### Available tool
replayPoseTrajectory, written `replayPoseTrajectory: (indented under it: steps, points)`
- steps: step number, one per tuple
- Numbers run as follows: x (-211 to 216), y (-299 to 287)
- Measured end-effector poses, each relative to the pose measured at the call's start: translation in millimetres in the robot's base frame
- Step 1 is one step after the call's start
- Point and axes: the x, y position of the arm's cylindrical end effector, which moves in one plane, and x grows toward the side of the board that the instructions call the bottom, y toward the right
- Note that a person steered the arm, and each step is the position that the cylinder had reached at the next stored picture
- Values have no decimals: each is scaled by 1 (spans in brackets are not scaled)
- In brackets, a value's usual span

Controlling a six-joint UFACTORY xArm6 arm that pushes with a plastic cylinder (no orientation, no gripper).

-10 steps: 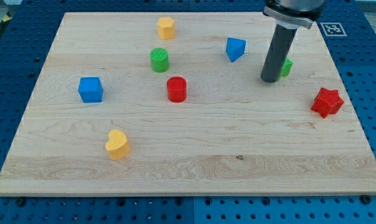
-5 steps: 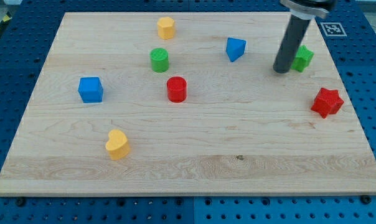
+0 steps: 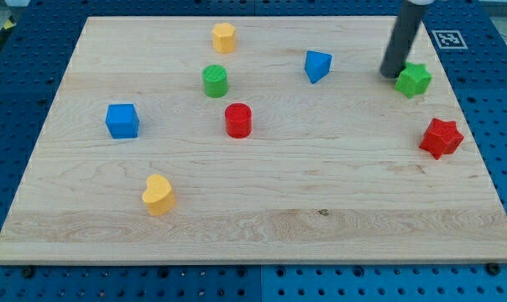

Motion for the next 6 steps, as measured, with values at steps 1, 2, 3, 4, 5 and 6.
replayPoseTrajectory:
  steps: [1,2,3,4,5,6]
  points:
    - [0,2]
    - [-7,-8]
    - [-24,-10]
    - [-24,16]
    - [-7,29]
    - [15,32]
